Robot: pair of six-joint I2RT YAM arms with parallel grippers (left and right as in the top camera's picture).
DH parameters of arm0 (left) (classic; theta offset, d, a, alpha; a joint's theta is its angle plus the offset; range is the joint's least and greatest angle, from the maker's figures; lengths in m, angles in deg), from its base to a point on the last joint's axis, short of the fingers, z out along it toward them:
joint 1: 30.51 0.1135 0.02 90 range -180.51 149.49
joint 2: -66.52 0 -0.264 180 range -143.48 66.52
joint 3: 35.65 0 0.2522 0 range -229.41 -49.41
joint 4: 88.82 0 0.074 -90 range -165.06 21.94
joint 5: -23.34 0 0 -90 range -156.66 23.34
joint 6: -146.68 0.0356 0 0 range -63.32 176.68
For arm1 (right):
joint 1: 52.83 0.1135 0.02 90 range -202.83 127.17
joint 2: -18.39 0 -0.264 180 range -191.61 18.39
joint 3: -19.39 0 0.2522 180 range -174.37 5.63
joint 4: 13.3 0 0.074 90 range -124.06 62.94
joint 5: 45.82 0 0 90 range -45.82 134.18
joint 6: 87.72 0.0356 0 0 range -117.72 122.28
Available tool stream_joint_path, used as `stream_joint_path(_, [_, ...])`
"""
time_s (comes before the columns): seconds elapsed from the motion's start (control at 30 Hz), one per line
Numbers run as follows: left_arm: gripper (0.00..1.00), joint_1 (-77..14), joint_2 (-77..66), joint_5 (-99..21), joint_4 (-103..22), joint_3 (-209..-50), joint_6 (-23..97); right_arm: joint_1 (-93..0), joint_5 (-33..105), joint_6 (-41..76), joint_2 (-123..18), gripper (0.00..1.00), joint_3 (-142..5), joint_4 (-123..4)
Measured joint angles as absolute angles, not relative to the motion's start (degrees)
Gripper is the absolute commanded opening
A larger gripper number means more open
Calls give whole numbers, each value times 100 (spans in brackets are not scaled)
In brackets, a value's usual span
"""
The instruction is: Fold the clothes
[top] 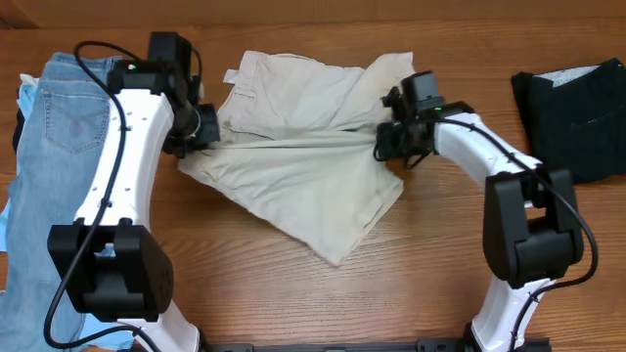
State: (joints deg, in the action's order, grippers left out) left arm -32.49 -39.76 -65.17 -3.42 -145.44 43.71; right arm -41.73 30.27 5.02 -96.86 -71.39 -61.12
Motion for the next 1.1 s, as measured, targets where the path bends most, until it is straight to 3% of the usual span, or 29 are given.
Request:
stream_joint_path(0.17, [4,-3684,-3976,-6270,-1398,-13191,3881,-4670,2964,63,-9686,4,-7139,-5734])
stream_joint_path(0.27, [4,-3953,-3976,-6209,-2058,-12391,3654,-4851,2981,-29,-9686,4,-7270,-6189])
stream_joint_path(0.37, [9,-4147,-3976,-6169,-2460,-11921,3442,-4930,3010,21,-9703,15,-8013,-7323])
stream_joint_path(0.4, [17,-4167,-3976,-6171,-2500,-11906,3426,-4936,3021,98,-9707,21,-8360,-7802])
stream_joint_path(0.43, [35,-4178,-3976,-6171,-2537,-11886,3409,-4949,2999,153,-9699,25,-8765,-8346])
stream_joint_path(0.5, [61,-4178,-3976,-6178,-2565,-11869,3413,-4960,2961,183,-9661,32,-9167,-8962])
stream_joint_path(0.6, [78,-4178,-3976,-6195,-2720,-11808,3464,-4973,2887,310,-9340,49,-9366,-9592])
stream_joint_path(0.83, [78,-4178,-3976,-6195,-3096,-11797,3702,-4956,2850,535,-8623,50,-9388,-10604])
stream_joint_path(0.97, [84,-4178,-3974,-6222,-2799,-11985,4008,-4748,2957,721,-8435,51,-9388,-10923])
stream_joint_path(1.1, [86,-4178,-3653,-6237,-2572,-12238,4362,-4121,3427,1296,-7727,51,-9366,-11201])
